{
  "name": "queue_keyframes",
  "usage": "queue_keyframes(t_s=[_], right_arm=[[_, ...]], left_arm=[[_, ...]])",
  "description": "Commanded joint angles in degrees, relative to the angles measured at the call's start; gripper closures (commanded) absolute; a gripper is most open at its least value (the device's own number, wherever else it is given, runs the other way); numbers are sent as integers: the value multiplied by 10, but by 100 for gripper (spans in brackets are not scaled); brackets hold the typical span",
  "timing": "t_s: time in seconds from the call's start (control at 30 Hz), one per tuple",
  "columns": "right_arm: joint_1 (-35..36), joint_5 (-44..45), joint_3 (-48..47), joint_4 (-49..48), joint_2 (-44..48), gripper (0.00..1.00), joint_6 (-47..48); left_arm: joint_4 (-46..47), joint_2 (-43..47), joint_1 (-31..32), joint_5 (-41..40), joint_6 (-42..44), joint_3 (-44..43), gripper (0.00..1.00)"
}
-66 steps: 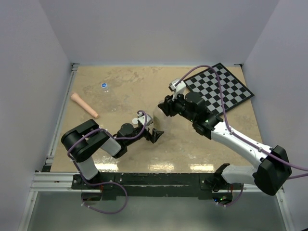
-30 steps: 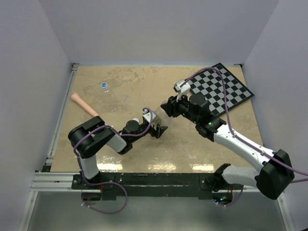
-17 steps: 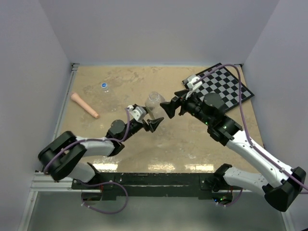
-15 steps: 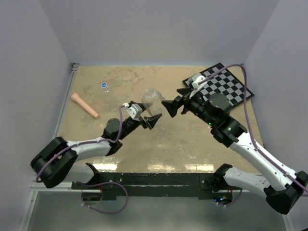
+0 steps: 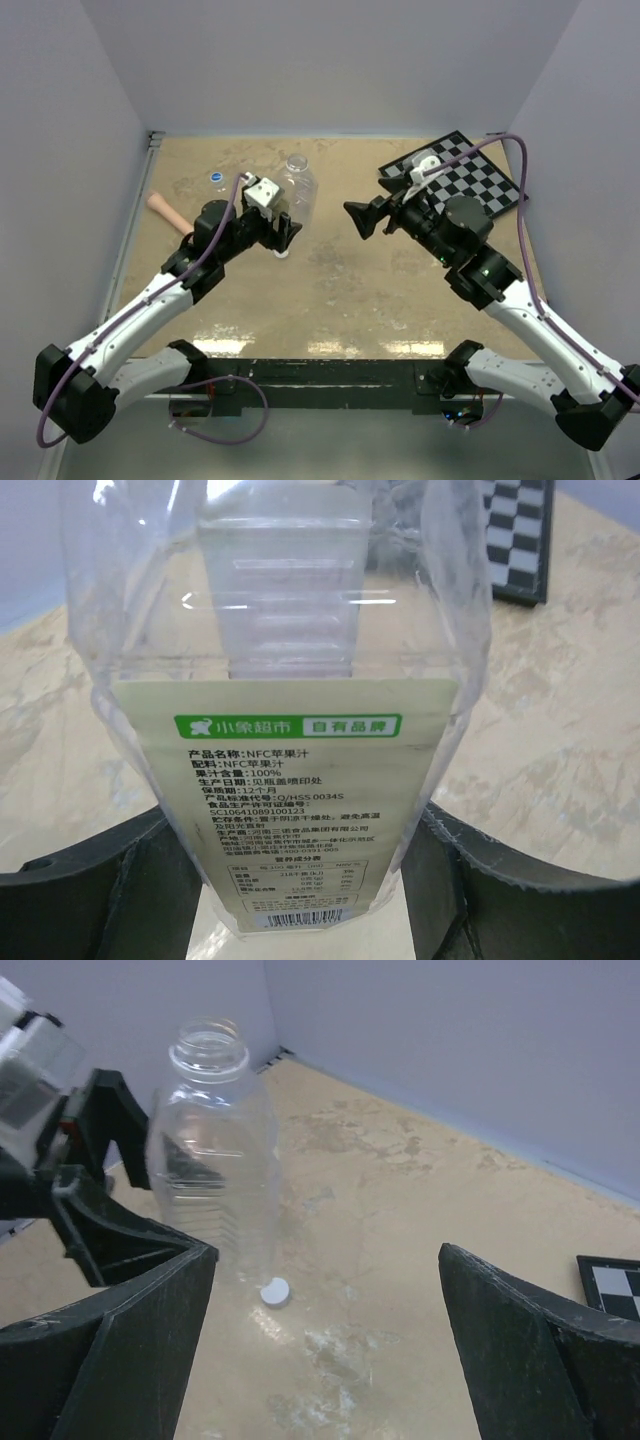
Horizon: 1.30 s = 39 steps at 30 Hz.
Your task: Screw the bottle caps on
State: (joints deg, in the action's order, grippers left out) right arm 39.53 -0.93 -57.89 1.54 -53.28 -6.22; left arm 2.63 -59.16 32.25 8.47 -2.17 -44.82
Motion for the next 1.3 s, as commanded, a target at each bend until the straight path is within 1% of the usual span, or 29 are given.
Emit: queue_keyframes(t_s=[0.0, 0.07, 0.17, 0.27, 0.33, 0.4, 0.5, 0.6, 0.7, 0.8, 0.93, 1.27], right_arm=[[1, 11, -13, 21, -56, 2, 26], [2, -1, -16, 30, -90, 2, 32], [6, -27, -14, 21, -146, 5, 31], [38, -14, -24, 14, -222, 6, 33], [64, 3, -57, 28, -284, 6, 41], [77, 8, -78, 26, -334, 7, 41], [92, 21, -120, 36, -410, 10, 44], [108, 38, -180, 76, -495, 11, 46], [121, 47, -239, 120, -557, 13, 46], [126, 63, -271, 135, -600, 15, 38], [133, 71, -306, 152, -647, 19, 46], [143, 79, -369, 168, -716, 30, 58]], left_arm=[[-175, 77, -9, -70, 69, -27, 100], [-185, 131, -17, -128, 82, -3, 100], [-179, 200, -50, -151, 85, 46, 100], [-137, 257, -68, -155, 60, 106, 100], [-115, 288, -75, -163, 52, 131, 100], [-109, 308, -88, -178, 58, 137, 100], [-90, 348, -92, -235, 73, 157, 100], [-81, 385, -93, -269, 66, 171, 100], [-76, 419, -93, -297, 75, 184, 100], [-73, 436, -93, -304, 76, 189, 100], [-71, 436, -93, -297, 75, 190, 100], [-69, 436, -93, -283, 76, 191, 100]])
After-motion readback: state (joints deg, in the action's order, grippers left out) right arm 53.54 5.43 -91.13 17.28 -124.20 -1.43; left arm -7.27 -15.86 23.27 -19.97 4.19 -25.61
